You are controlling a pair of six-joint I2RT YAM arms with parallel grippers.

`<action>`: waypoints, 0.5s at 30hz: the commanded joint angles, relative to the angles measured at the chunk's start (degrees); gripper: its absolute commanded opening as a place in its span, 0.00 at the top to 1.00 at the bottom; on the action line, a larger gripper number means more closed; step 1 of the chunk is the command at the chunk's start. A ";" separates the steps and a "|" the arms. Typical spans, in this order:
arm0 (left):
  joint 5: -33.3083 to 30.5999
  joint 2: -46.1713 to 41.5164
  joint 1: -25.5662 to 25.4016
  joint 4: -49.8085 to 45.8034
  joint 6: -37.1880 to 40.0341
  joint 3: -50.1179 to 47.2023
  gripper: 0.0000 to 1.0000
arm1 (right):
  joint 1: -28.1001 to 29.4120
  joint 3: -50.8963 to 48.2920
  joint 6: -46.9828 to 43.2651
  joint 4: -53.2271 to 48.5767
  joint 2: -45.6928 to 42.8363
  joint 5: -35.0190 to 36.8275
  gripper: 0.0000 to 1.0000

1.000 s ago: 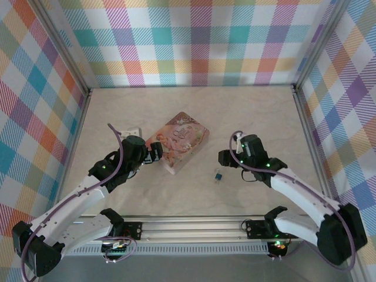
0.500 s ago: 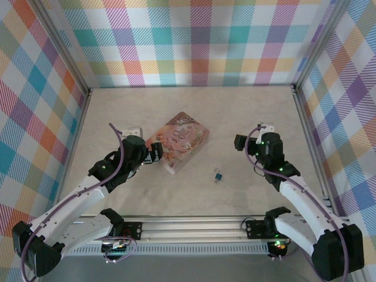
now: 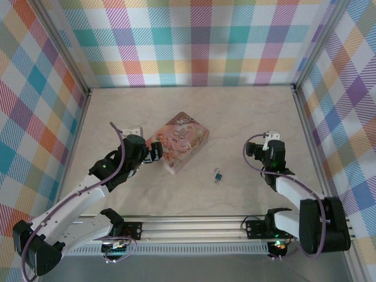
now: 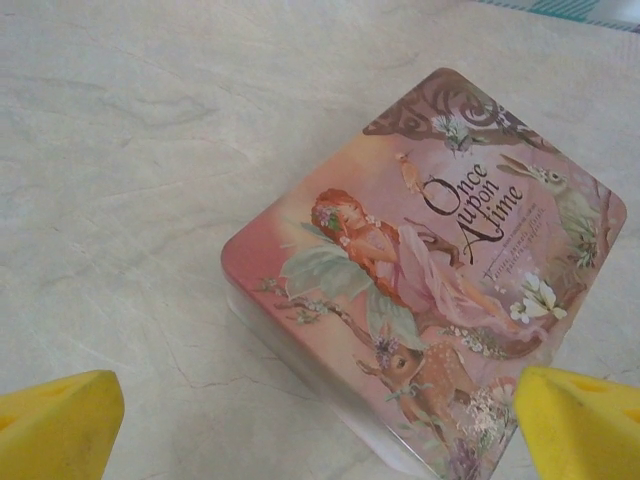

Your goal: Unlock a padlock with a key

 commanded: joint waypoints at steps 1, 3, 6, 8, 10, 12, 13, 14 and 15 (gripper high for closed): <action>-2.91 0.56 0.52 1.34 1.07 1.56 0.00 | -2.83 -3.16 -1.56 20.47 4.76 -7.16 0.00; -4.64 0.89 0.53 1.42 1.01 1.46 0.00 | -3.76 -3.34 -2.51 24.63 7.31 -10.67 0.00; -7.14 1.59 1.36 1.40 1.57 1.31 0.00 | -4.68 -3.39 -3.00 30.69 13.13 -12.79 0.00; -7.85 1.74 2.46 2.75 3.40 0.73 0.00 | -5.34 -3.89 -2.41 35.36 17.10 -13.60 0.00; -8.35 1.31 4.40 5.08 5.08 -0.73 0.00 | -6.14 -3.53 -1.69 38.21 20.76 -14.64 0.00; -8.08 0.35 6.67 8.57 7.23 -2.97 0.00 | -7.34 -2.13 -0.78 35.49 20.67 -15.91 0.00; -8.25 -0.33 8.04 10.35 7.88 -4.22 0.00 | -8.12 -0.49 0.02 31.57 20.21 -16.57 0.00; -8.36 -1.00 9.37 11.71 8.48 -5.36 0.00 | -8.58 0.64 0.42 29.90 20.57 -17.41 0.00; -8.24 -1.57 10.78 14.73 9.36 -6.68 0.00 | -8.53 1.99 -0.31 27.82 20.73 -18.53 0.00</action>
